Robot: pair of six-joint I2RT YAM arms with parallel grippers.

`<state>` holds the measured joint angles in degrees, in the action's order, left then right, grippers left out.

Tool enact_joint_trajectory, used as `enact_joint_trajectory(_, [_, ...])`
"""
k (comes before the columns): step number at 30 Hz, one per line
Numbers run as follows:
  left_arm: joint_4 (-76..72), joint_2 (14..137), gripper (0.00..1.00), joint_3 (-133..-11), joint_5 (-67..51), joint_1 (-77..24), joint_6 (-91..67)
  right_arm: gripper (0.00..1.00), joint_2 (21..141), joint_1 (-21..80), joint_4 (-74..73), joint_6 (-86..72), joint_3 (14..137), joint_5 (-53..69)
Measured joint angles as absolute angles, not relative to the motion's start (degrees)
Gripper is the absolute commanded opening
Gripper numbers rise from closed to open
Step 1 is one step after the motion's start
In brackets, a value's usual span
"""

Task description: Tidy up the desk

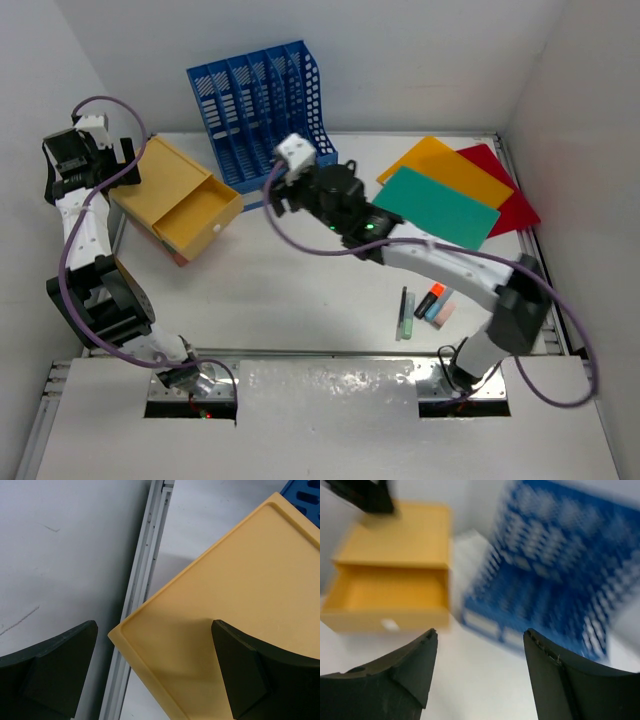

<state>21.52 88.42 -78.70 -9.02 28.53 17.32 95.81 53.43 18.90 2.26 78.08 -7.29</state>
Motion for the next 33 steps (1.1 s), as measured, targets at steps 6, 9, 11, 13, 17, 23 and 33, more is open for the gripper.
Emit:
enact_joint_trajectory(6, [21.3, 88.4, 0.97, -78.7, -9.0, 28.5, 17.5, 0.53, 78.2, 41.9, -2.3, -12.3, 54.7, -17.4])
enact_joint_trajectory(9, [21.2, 88.4, 0.97, -78.7, -9.0, 28.5, 17.6, 0.47, 77.2, 36.1, -11.4, -17.3, 43.4, -19.9])
enact_joint_trajectory(11, [21.2, 88.4, 0.97, -78.7, -9.0, 28.5, 17.6, 0.45, 77.3, 34.9, -16.9, -19.6, 39.4, -20.6])
enact_joint_trajectory(13, [21.2, 88.4, 0.97, -78.7, -9.0, 28.5, 17.7, 0.43, 77.3, 34.4, -19.2, -21.1, 38.0, -20.5])
enact_joint_trajectory(17, [21.2, 88.4, 0.97, -78.7, -9.1, 28.5, 17.7, 0.41, 77.6, 32.1, -19.1, -23.4, 38.0, -19.7])
enact_joint_trajectory(23, [21.1, 88.4, 0.97, -78.6, -9.1, 28.5, 17.7, 0.39, 81.1, 29.8, -18.2, -25.4, 37.9, -18.3])
enact_joint_trajectory(33, [21.0, 88.4, 0.97, -78.6, -9.2, 28.5, 17.7, 0.4, 81.7, 29.8, -17.7, -27.7, 34.0, -17.3])
